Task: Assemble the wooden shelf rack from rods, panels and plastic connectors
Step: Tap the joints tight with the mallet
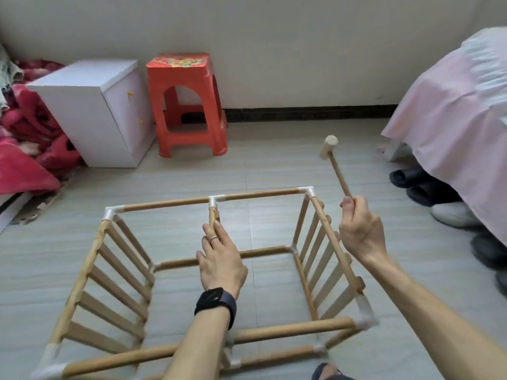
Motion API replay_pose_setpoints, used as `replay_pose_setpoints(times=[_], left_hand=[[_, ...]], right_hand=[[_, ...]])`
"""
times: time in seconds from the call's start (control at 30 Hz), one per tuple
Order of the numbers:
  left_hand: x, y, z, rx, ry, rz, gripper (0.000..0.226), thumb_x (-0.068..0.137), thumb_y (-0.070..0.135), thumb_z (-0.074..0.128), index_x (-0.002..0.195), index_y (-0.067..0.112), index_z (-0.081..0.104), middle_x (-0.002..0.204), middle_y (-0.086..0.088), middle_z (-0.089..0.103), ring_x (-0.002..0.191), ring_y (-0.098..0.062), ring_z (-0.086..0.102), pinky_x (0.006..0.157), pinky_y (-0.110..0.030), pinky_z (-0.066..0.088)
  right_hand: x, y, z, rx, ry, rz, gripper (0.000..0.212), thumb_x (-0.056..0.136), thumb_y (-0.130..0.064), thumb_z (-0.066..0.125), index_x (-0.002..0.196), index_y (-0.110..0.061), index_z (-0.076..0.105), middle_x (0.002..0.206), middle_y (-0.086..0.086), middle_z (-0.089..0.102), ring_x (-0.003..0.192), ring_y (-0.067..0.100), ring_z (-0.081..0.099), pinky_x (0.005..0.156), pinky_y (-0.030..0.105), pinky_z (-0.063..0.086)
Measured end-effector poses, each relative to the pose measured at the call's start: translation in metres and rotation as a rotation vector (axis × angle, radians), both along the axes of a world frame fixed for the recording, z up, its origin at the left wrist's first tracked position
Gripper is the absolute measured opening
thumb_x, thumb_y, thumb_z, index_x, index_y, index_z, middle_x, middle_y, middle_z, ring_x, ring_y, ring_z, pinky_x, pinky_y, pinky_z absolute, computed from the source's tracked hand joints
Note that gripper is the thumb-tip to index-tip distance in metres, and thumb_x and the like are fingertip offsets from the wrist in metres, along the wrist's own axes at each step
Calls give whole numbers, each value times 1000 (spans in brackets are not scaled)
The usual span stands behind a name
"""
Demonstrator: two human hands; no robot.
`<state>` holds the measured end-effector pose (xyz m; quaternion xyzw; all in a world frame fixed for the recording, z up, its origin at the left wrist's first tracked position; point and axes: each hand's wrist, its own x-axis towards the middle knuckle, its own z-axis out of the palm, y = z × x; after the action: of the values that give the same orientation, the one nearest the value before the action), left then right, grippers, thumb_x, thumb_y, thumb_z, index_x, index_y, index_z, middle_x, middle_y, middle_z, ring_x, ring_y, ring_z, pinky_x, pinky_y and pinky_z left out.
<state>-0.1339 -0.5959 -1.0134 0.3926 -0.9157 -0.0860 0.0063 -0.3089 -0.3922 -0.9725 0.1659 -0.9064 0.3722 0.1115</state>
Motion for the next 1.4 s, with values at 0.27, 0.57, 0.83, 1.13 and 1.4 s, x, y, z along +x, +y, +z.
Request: replay_pose_setpoints(times=[0.27, 0.57, 0.83, 1.13, 1.4], left_hand=[[-1, -2, 2, -13, -42, -9, 97, 93, 15, 58, 157, 0, -12, 164, -27, -4, 146, -36, 27, 115, -44, 36], [-2, -2, 3, 54, -19, -6, 101, 88, 21, 60, 157, 2, -12, 165, -25, -6, 142, -36, 30, 111, -43, 38], [35, -54, 41, 452, -135, -240, 83, 101, 51, 48, 162, 16, 4, 165, -14, 24, 138, -31, 46, 113, -41, 38], [128, -60, 61, 477, -696, -397, 45, 75, 76, 66, 96, 36, 64, 97, 10, 66, 91, -8, 60, 76, -28, 48], [94, -98, 100, 221, -127, -392, 33, 97, 62, 47, 89, 32, 58, 79, 6, 63, 73, -13, 59, 58, -30, 42]], right_hand=[[-6, 1, -6, 57, -39, 63, 36, 110, -38, 30, 94, -13, 52, 60, 5, 58, 50, 26, 57, 46, 34, 41], [9, -1, 1, 268, -180, 89, 43, 109, -41, 25, 95, -11, 53, 69, 8, 59, 60, 26, 55, 55, 40, 43], [122, -1, -25, 301, -356, 421, 36, 106, -48, 26, 89, -27, 50, 73, -4, 71, 69, 15, 67, 72, 43, 52], [145, -17, -34, 513, -207, 413, 37, 105, -52, 15, 87, -29, 37, 64, -3, 57, 57, 20, 55, 60, 43, 42], [94, -66, 20, 183, 228, 306, 31, 109, -35, 28, 89, -16, 42, 51, -1, 50, 39, 20, 47, 47, 27, 33]])
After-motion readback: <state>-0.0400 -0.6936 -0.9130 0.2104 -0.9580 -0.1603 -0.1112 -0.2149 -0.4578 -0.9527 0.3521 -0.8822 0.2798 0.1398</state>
